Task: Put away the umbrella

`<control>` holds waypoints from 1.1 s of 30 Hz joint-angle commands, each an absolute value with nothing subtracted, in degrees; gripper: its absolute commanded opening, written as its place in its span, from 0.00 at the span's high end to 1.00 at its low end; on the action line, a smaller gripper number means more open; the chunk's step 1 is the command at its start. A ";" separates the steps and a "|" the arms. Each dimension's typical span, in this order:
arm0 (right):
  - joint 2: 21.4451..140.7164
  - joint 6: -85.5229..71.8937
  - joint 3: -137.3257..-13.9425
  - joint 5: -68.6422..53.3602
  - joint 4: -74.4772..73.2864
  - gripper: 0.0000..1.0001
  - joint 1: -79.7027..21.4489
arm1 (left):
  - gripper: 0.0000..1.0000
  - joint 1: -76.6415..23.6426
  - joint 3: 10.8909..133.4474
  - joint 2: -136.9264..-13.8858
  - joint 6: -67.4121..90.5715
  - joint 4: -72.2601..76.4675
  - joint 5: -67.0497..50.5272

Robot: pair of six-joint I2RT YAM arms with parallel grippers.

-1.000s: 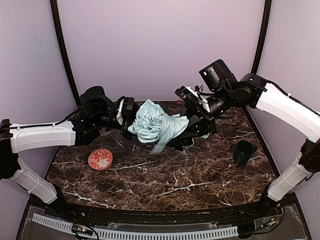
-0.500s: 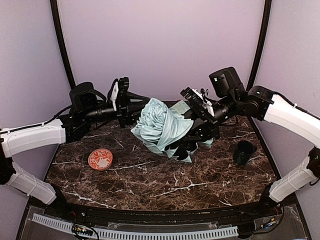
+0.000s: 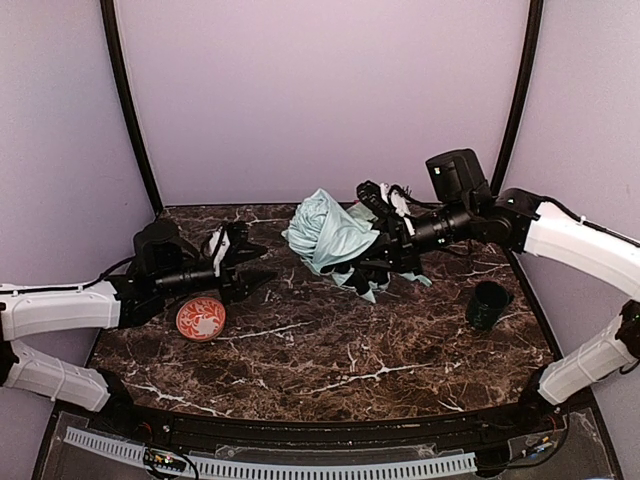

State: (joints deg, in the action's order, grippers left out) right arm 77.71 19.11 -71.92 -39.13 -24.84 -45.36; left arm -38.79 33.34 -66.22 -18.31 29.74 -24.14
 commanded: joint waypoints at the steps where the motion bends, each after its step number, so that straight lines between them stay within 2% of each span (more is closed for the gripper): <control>1: 76.00 24.97 -70.11 -28.22 -19.67 1.00 -47.03 | 0.48 -35.96 40.43 -67.35 -13.81 26.97 -25.65; 7: 75.77 30.30 -67.96 -21.50 -19.18 1.00 -48.80 | 0.48 -32.50 53.94 -69.06 -12.10 16.89 -32.04; 12: 76.45 32.54 -69.31 -25.84 -21.05 1.00 -49.48 | 0.45 -33.97 71.10 -76.13 -13.48 4.00 -48.53; 15: 77.67 32.13 -71.52 -29.22 -22.81 1.00 -49.49 | 0.41 -38.37 80.51 -81.30 -17.72 -4.42 -48.74; 19: 77.74 31.16 -72.25 -31.89 -22.75 1.00 -49.44 | 0.38 -42.26 84.50 -85.46 -22.24 -8.29 -47.20; 22: 78.05 30.79 -73.12 -32.91 -23.21 1.00 -49.45 | 0.37 -43.22 85.53 -87.39 -25.17 -10.29 -46.68; 24: 78.22 30.37 -73.37 -33.06 -23.37 1.00 -49.47 | 0.37 -43.08 84.98 -87.84 -24.73 -10.07 -41.04; 26: 78.35 30.08 -73.31 -33.29 -23.46 1.00 -49.42 | 0.37 -39.66 83.91 -87.69 -17.55 -7.36 -38.74; 27: 78.32 29.96 -73.18 -33.17 -23.42 1.00 -49.42 | 0.39 -37.11 82.88 -87.26 -11.97 -4.67 -42.43; 30: 78.58 28.74 -72.77 -31.71 -23.06 1.00 -48.99 | 0.40 -28.92 70.57 -81.87 1.91 15.08 -51.60; 31: 78.76 27.79 -72.88 -31.95 -22.98 1.00 -48.44 | 0.37 -27.87 63.42 -78.32 2.60 22.97 -50.25; 33: 78.77 26.21 -73.14 -33.12 -22.54 1.00 -47.08 | 0.36 -27.68 57.70 -75.19 -1.68 24.55 -47.82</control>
State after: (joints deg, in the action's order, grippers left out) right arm 78.98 29.56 -70.61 -30.46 -27.81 -48.69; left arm -29.32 68.66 -83.11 -6.70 9.37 -46.39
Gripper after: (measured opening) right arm 0.216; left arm 0.635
